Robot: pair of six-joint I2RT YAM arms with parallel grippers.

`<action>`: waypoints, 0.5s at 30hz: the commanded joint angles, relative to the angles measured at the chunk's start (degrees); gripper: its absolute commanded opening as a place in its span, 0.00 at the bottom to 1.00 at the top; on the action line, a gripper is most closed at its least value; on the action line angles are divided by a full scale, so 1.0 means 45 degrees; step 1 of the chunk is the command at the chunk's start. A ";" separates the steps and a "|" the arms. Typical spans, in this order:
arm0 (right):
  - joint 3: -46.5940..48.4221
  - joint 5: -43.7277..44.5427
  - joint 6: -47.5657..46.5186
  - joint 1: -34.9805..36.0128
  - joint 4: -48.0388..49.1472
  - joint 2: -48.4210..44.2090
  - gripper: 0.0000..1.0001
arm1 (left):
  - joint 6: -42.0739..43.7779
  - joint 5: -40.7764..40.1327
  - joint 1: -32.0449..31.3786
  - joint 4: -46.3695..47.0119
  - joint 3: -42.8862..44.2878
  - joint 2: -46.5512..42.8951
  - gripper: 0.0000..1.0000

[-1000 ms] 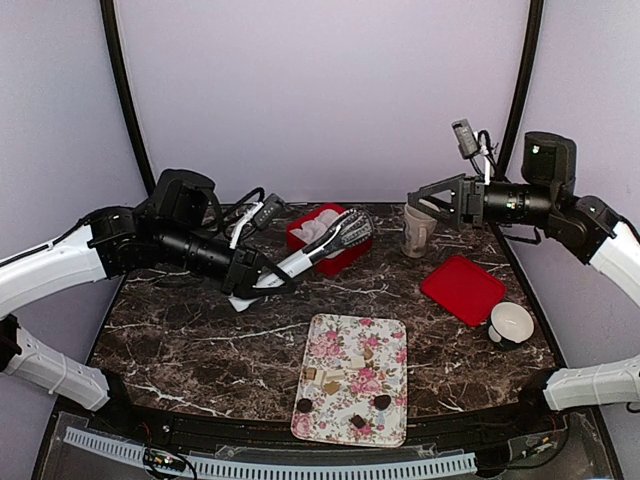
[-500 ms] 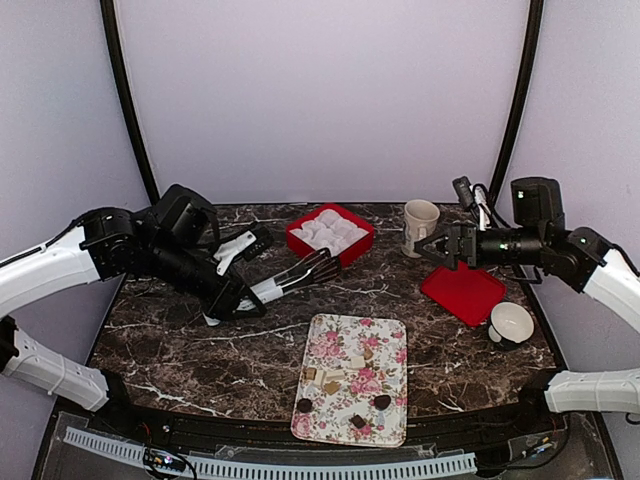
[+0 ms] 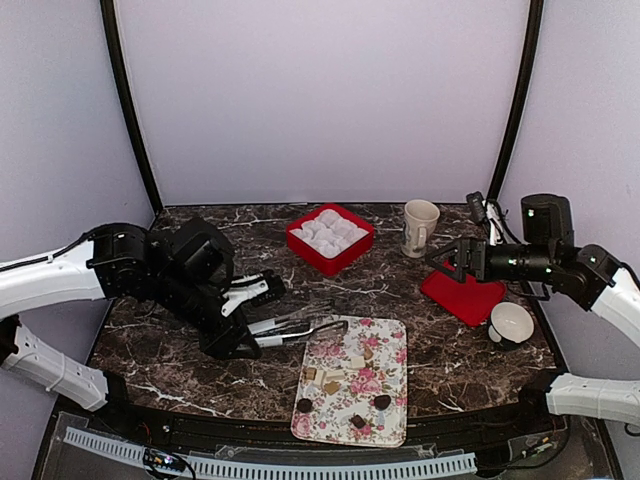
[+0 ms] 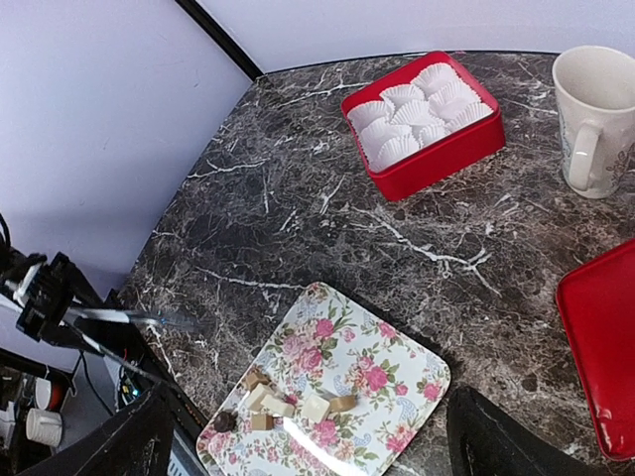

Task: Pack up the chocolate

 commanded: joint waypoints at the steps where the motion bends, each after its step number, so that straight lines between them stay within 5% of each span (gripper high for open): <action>1: -0.0258 0.0320 0.0127 -0.0075 -0.0195 -0.0334 0.96 | 0.0609 -0.0239 -0.1336 -0.0751 -0.0288 0.0347 0.44; 15: -0.0949 0.0288 0.0641 -0.0084 -0.0488 -0.1251 0.96 | 0.1283 -0.1378 -0.4110 -0.0346 -0.0280 0.2330 0.42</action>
